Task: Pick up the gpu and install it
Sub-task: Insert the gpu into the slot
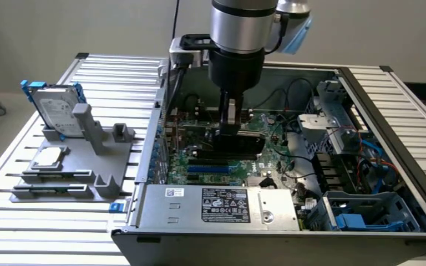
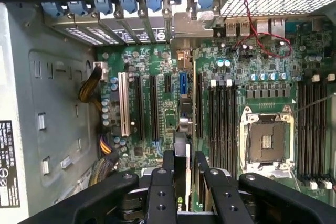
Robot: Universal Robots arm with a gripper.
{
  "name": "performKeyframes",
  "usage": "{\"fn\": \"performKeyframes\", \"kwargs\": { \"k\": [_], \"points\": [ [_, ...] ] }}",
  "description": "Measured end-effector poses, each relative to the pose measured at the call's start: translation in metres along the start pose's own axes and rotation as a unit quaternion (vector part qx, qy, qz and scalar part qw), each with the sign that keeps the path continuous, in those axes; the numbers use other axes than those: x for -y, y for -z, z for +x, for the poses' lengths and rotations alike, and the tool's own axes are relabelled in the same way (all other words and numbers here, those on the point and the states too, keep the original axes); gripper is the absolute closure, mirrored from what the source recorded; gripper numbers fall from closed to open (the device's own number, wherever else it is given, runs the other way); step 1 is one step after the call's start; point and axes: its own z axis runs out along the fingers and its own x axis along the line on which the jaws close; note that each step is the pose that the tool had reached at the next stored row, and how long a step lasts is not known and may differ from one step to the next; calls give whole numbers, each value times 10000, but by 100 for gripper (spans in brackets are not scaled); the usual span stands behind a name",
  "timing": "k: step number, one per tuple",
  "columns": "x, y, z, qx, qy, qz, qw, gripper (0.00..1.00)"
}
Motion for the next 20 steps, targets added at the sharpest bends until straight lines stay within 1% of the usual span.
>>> {"fn": "performKeyframes", "kwargs": {
  "k": [2,3,8,10,12,16,20],
  "points": [
    [-36,-29,1,9,6,33,10000,73],
    [-46,-43,2,14,10,43,10000,73],
    [-89,-128,3,48,22,69,10000,73],
    [-112,-163,4,61,26,74,10000,73],
    [-125,-196,6,80,32,75,9999,73],
    [-130,-263,17,132,48,73,9999,73],
    [-142,-324,40,175,62,71,9998,73]
  ]
}}
